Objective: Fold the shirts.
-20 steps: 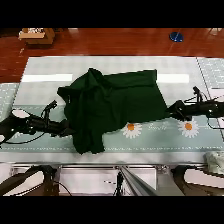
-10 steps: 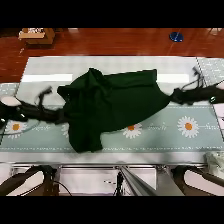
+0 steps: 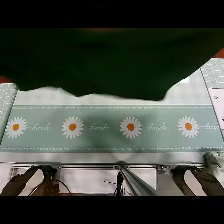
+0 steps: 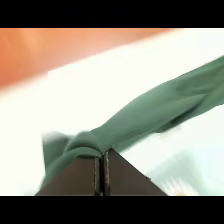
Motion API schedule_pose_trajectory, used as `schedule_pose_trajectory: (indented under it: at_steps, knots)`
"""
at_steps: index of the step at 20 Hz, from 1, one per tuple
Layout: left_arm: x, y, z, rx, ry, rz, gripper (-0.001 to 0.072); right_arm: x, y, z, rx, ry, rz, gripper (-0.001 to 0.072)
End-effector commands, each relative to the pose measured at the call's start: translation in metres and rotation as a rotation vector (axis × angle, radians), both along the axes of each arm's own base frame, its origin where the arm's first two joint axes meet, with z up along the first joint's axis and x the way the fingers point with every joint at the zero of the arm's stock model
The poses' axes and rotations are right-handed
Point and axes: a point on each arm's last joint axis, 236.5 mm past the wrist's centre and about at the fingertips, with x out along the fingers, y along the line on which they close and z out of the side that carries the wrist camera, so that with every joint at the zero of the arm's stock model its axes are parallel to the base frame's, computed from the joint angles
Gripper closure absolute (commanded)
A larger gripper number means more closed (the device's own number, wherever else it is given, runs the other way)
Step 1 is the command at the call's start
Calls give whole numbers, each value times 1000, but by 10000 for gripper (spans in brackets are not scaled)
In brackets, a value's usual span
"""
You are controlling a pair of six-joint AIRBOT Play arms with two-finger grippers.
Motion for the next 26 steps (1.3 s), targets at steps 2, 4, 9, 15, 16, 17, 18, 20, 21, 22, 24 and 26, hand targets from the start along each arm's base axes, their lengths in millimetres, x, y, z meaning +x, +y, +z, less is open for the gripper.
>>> schedule_pose_trajectory:
  at_steps: [2,4,9,15,16,17,18,20,21,22,24,26]
  knots:
    - [-95,-3,96,69,-317,169,681,-97,-1,111,-31,-303,-137,686]
    - [-126,-1,92,95,-324,234,681,-130,-3,121,-73,-322,-184,686]
    - [-182,-1,25,150,-80,295,681,-177,4,69,-141,-88,-193,686]
    - [-170,0,0,66,48,285,681,-188,-20,-10,-178,287,-240,687]
    - [-154,4,-19,59,127,273,681,-180,-26,-14,-176,311,-252,687]
    - [-138,6,-42,62,211,238,681,-168,-29,-18,-173,344,-248,687]
    - [-121,8,-69,54,312,200,681,-151,-31,-26,-168,388,-231,687]
    - [-90,14,-122,22,497,150,681,-109,-39,-48,-160,499,-190,687]
    - [-71,18,-145,-14,572,146,681,-86,-45,-64,-152,566,-179,687]
    - [-53,20,-165,-34,615,135,681,-62,-51,-83,-141,638,-163,687]
    - [-12,22,-197,-62,661,111,681,-13,-54,-127,-99,779,-100,687]
    - [31,17,-218,-59,665,68,681,36,-56,-172,-86,872,-65,687]
